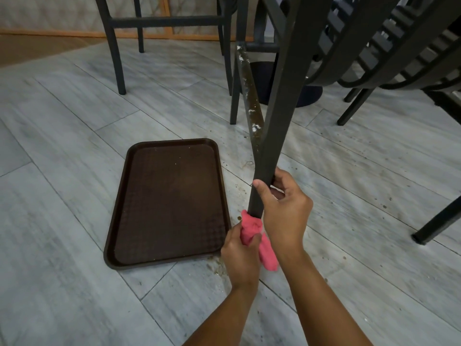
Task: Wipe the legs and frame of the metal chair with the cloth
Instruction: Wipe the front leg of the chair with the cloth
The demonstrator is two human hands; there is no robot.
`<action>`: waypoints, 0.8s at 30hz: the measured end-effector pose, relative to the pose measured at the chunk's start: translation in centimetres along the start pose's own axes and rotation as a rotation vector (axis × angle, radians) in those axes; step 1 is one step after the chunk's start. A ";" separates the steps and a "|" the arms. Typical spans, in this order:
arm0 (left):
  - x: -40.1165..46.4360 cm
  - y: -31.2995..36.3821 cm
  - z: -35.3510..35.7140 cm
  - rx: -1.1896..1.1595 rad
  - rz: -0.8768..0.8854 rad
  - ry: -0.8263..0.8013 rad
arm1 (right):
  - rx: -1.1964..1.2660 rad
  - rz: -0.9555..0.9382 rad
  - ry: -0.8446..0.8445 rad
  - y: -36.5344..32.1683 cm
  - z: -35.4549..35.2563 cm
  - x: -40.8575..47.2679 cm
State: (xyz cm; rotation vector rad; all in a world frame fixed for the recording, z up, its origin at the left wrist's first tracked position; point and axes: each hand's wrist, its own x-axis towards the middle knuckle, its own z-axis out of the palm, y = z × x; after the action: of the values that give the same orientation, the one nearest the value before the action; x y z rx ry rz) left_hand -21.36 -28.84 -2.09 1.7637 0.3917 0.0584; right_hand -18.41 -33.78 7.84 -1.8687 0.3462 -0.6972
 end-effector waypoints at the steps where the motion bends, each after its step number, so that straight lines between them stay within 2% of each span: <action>1: 0.1 -0.1 0.0 -0.002 -0.003 -0.006 | -0.006 -0.004 0.000 0.0 0.0 0.0; 7: 0.5 -0.6 -0.3 -0.001 -0.028 -0.052 | -0.015 0.024 -0.019 -0.1 0.0 0.2; 20: 1.7 -1.0 -2.1 -0.014 -0.096 -0.296 | -0.033 0.013 -0.052 -0.6 -0.3 0.4; 24: 1.7 -1.2 -3.1 -0.071 -0.120 -0.264 | -0.021 0.020 -0.063 -0.6 -0.4 0.5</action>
State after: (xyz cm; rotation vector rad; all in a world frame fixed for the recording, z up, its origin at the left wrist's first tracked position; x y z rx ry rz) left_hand -20.83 -25.23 -2.79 1.6481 0.2977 -0.2413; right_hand -18.34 -34.07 8.64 -1.9000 0.3323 -0.6215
